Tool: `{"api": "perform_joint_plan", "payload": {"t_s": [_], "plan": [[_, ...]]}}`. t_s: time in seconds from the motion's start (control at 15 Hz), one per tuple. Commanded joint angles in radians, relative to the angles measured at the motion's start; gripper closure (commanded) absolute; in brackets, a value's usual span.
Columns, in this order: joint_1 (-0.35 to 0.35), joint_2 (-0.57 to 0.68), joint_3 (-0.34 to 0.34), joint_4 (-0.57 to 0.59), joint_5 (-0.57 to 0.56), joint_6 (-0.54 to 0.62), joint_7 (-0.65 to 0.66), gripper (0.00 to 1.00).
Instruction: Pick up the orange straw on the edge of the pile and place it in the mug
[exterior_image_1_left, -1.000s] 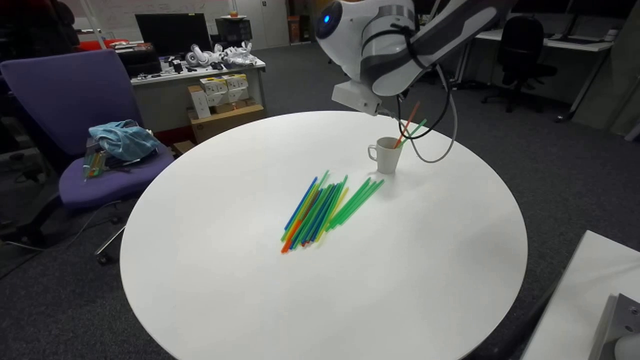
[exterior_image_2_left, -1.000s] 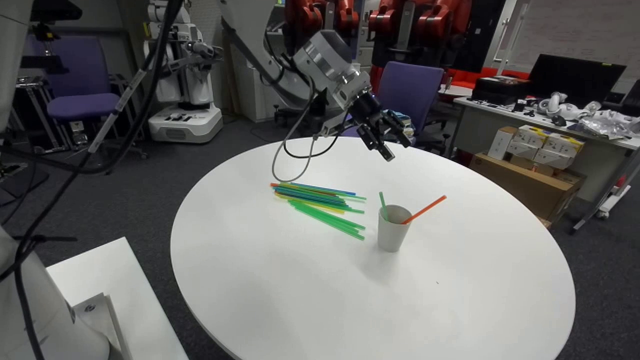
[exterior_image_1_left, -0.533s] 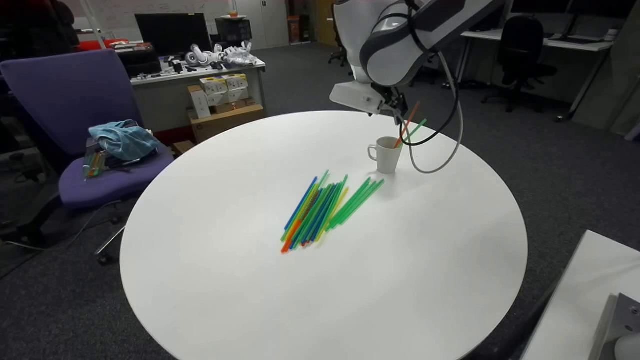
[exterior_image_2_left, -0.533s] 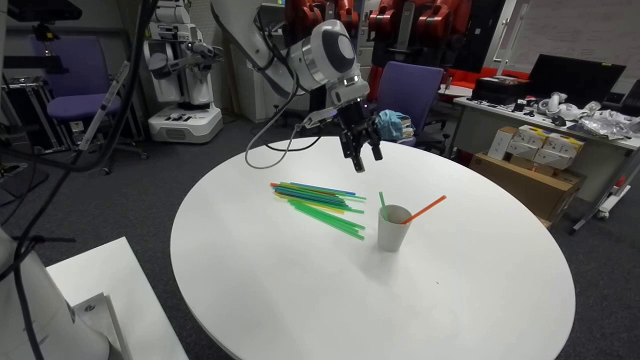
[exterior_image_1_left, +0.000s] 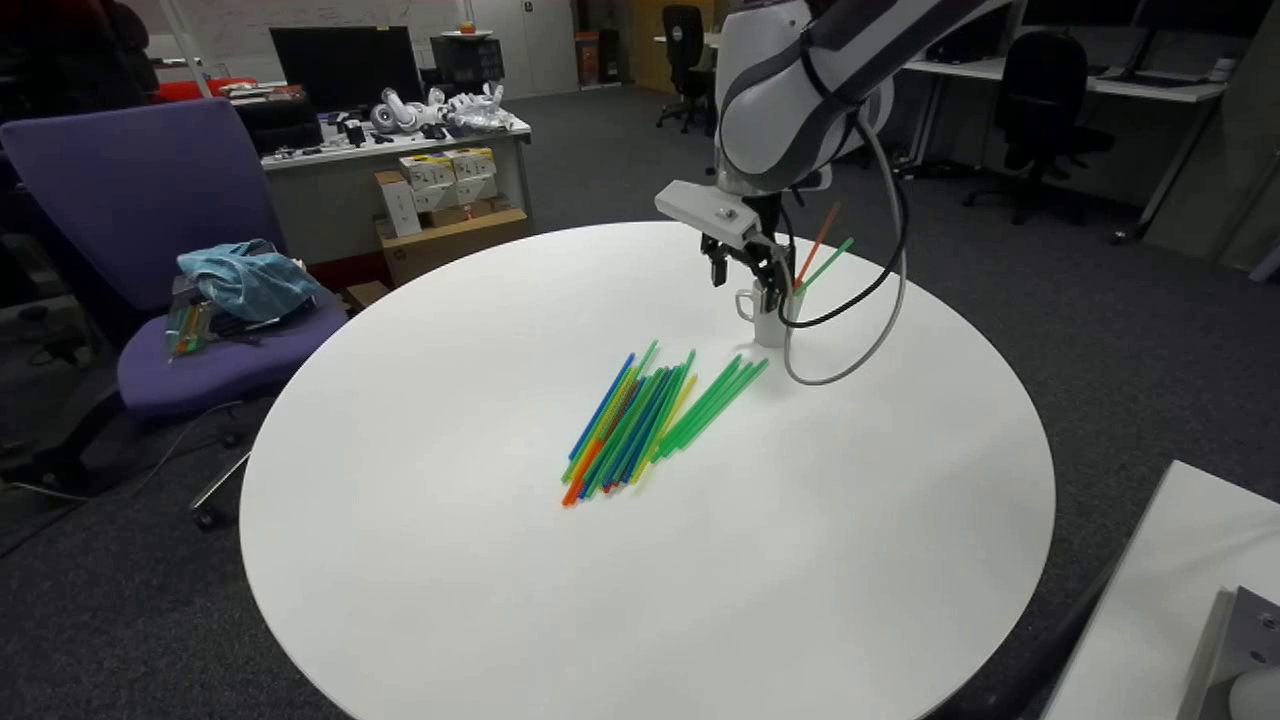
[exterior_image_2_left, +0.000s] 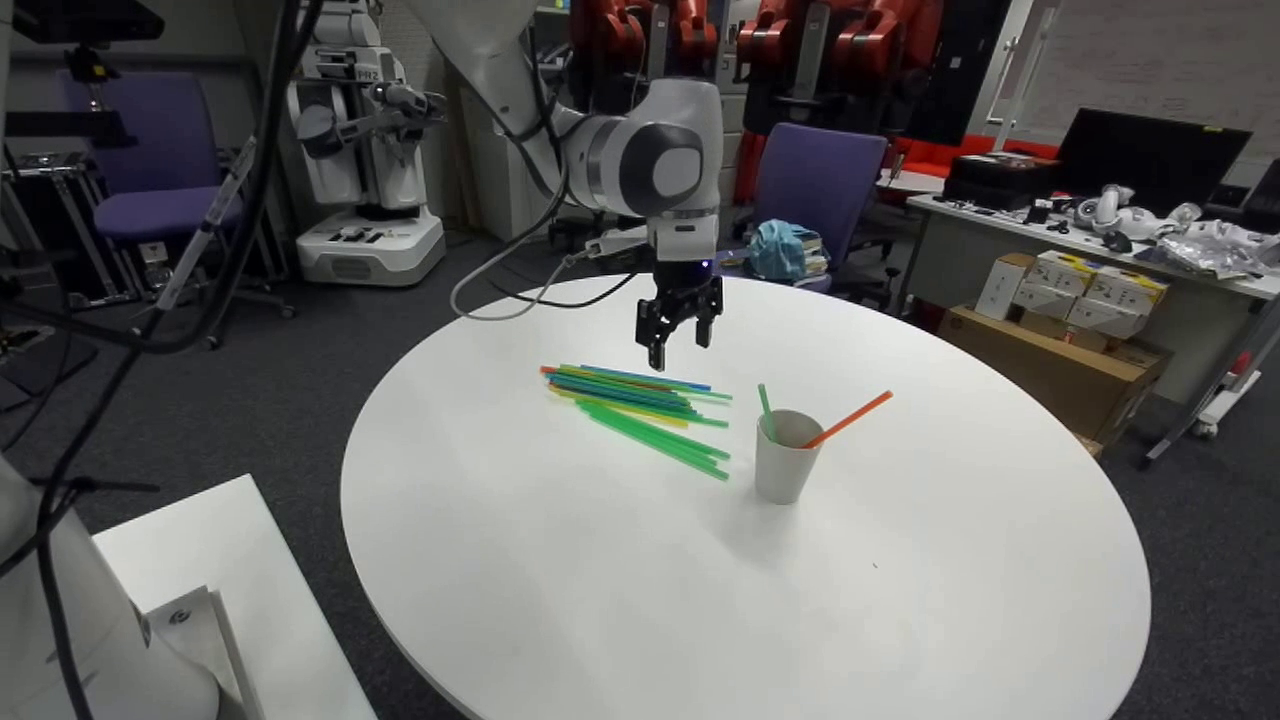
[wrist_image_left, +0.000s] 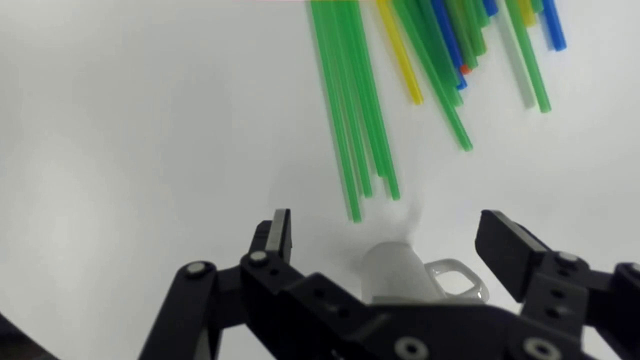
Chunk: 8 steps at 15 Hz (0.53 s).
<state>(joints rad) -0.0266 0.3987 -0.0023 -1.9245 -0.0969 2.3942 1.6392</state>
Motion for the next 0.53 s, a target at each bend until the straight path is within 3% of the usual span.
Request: {"api": "perform_joint_plan", "payload": {"t_s": [0.0, 0.2, 0.27, 0.47], "plan": [[0.023, -0.089, -0.026, -0.121, 0.139, 0.147, 0.037, 0.00], [0.046, -0.110, -0.038, -0.186, 0.207, 0.326, 0.079, 0.00], [0.043, -0.040, -0.043, -0.093, 0.187, 0.231, 0.034, 0.00], [0.054, -0.056, -0.047, -0.134, 0.203, 0.299, 0.060, 0.00]]}}
